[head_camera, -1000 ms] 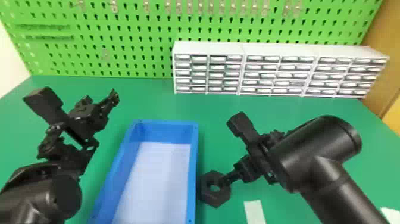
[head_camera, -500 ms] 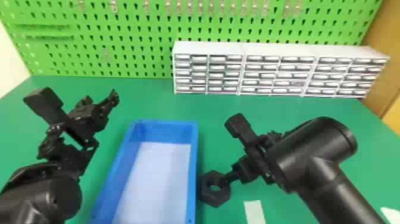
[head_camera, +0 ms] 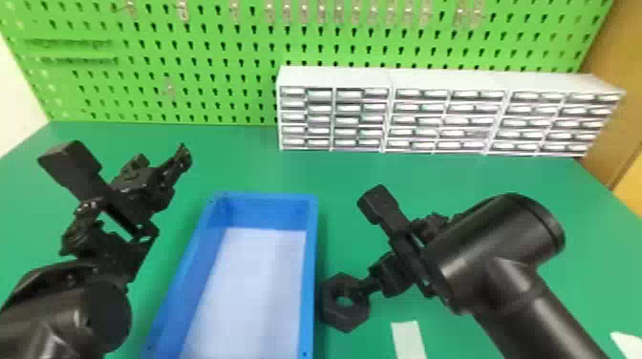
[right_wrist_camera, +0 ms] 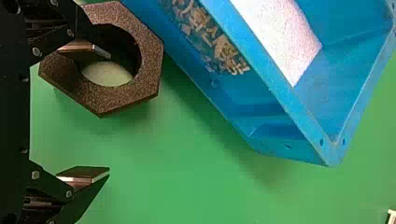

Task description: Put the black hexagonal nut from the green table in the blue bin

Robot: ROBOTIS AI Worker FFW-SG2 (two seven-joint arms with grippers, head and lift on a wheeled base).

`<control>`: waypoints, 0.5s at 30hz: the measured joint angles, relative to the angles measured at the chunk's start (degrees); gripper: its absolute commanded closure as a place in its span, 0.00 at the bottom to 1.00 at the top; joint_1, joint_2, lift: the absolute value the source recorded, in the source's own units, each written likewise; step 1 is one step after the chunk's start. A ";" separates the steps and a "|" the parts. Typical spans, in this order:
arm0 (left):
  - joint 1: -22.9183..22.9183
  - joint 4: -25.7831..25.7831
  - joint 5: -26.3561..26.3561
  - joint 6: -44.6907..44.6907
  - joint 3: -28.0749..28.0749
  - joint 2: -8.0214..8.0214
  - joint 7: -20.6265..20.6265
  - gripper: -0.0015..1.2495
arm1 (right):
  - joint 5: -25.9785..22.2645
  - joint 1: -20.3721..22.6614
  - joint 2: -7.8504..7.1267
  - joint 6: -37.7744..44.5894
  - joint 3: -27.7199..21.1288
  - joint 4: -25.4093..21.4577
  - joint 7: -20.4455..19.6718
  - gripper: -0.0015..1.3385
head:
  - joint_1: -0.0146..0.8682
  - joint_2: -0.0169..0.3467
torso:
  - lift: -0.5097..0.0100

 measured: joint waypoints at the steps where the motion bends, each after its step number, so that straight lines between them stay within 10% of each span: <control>1: 0.00 0.00 0.00 0.00 0.00 0.00 -0.02 0.30 | 1.31 0.07 0.19 -0.17 0.00 0.08 1.31 0.30 | 0.77 0.14 | 0.79; 15: 0.04 0.00 0.08 -0.01 0.07 0.00 -0.24 0.30 | 6.98 0.35 0.90 -1.39 0.10 0.87 4.83 0.30 | 0.77 0.14 | 0.79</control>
